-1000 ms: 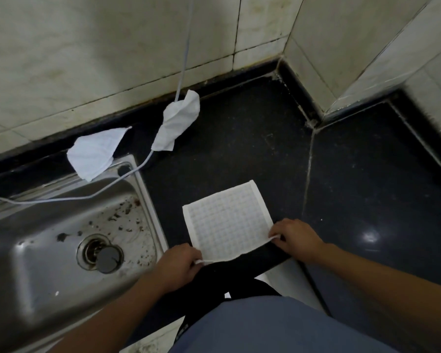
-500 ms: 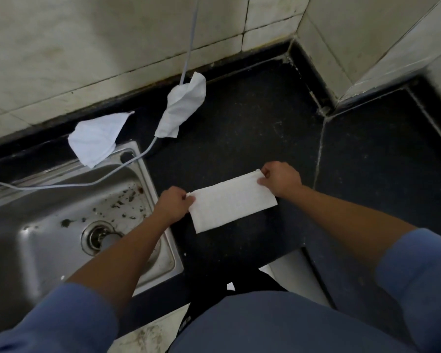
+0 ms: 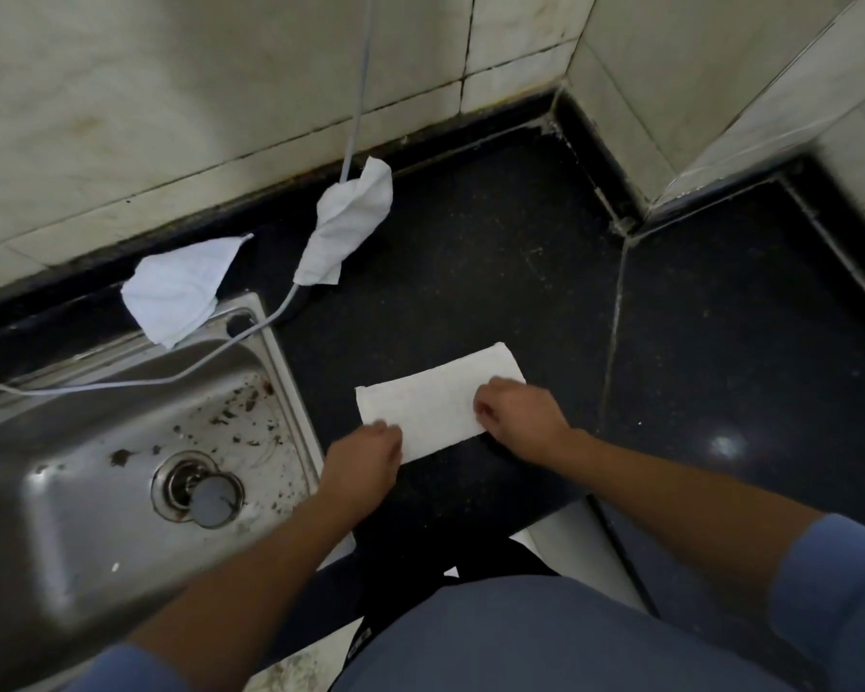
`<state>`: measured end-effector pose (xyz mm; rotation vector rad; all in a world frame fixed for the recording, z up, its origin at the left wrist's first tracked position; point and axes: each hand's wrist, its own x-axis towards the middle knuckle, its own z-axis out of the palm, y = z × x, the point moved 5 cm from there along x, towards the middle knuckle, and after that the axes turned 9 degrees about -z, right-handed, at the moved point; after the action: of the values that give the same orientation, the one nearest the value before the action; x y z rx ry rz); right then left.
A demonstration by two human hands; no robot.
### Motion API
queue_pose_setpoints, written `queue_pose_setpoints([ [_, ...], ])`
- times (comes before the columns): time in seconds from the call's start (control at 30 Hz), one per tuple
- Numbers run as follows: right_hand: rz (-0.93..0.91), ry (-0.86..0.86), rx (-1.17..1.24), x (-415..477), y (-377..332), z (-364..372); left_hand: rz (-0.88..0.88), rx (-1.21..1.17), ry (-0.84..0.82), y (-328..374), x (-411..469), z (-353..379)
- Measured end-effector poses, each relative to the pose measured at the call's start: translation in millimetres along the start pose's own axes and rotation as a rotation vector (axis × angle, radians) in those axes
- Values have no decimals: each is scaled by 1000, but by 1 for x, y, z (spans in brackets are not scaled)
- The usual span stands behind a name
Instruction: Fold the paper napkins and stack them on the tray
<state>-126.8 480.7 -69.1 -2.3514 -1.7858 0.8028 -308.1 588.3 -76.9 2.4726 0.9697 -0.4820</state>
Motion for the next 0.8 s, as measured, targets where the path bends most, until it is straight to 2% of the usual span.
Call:
queue_pose_setpoints([
  [0.07,62,-30,51,-12,12,11,-44,-22,-49,-6,-12,15],
  [0.2,188,53,67,-33,51,2,-71,-74,4,-15,-26,22],
  [0.4,339,125,119,-17,58,-16,125,53,224,-5,-18,5],
  [0.53,516,77,202,4,48,-13,92,184,147,-15,-4,4],
  [0.63,629,58,395,8,52,-15,89,198,113,-18,-5,6],
  [0.8,783,115,1063,4,52,-29,60,35,178,-28,-10,-8],
])
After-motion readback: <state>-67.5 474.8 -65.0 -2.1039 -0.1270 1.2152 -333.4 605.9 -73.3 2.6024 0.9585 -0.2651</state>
